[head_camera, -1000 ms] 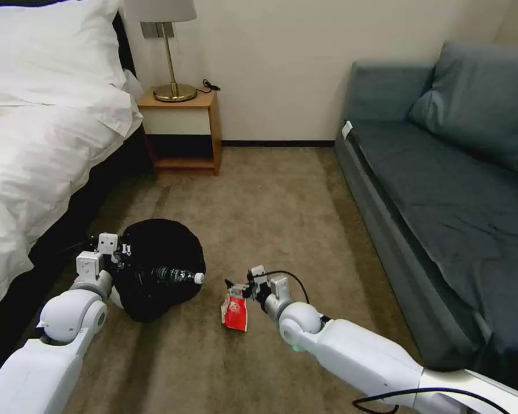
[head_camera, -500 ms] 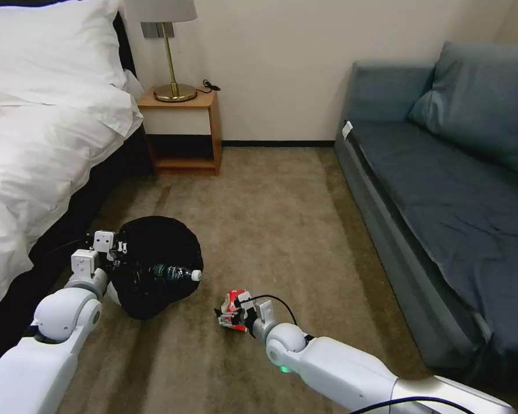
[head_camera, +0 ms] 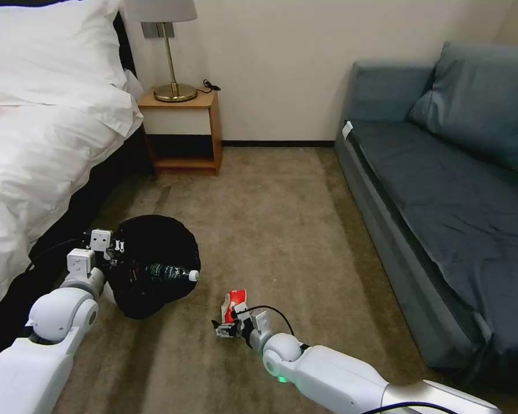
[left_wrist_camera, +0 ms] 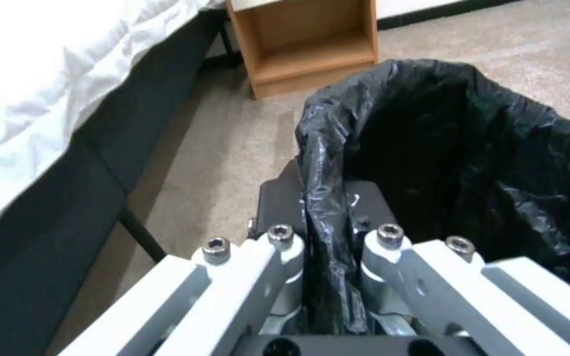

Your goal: Pick up the trash bin, then pick up the garbage on the floor and place it into the trash bin.

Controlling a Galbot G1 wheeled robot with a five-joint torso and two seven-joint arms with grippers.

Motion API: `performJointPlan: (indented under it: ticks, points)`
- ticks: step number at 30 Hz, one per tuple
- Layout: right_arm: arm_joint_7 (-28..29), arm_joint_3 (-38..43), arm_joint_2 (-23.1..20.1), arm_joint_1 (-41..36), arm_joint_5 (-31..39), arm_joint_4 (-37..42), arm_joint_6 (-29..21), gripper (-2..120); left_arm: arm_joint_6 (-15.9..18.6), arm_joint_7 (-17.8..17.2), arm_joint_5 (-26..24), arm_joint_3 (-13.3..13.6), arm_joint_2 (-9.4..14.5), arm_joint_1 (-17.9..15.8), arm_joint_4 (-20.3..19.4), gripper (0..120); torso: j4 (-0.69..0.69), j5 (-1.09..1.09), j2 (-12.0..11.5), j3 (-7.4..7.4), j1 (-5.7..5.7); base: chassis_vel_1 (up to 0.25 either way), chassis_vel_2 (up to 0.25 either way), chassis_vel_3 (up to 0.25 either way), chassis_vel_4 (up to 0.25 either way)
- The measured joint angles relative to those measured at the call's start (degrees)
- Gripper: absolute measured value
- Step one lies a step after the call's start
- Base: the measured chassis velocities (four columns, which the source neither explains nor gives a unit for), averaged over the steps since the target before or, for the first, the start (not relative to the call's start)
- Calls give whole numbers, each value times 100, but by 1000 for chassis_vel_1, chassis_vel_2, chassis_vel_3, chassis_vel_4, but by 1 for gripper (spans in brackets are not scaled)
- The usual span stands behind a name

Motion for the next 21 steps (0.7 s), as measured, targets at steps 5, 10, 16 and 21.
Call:
performJointPlan:
  ticks: [5, 10, 16, 21]
  points:
    - [14, 93, -12, -1, -37, 44, -13, 100, 0, 0, -85, -82, 123, 53, -81, 5, 0, 1, 0, 0, 0, 0, 0, 0, 0]
    - [48, 231, -9, 1, -88, 93, -88, 100, -25, 10, -102, -112, 144, 51, -37, 5, 1, 0, 0, 0, 0, 0, 0, 0, 0]
    - [73, 623, 4, -111, -388, -53, -82, 100, -16, -43, -213, -68, 199, -16, -88, 5, -1, 1, 0, 0, 0, 0, 0, 0, 0]
    - [44, 791, -41, -247, -573, -136, -23, 100, -4, -59, -231, -78, 225, 9, -117, 5, -1, 1, 0, 0, 0, 0, 0, 0, 0]
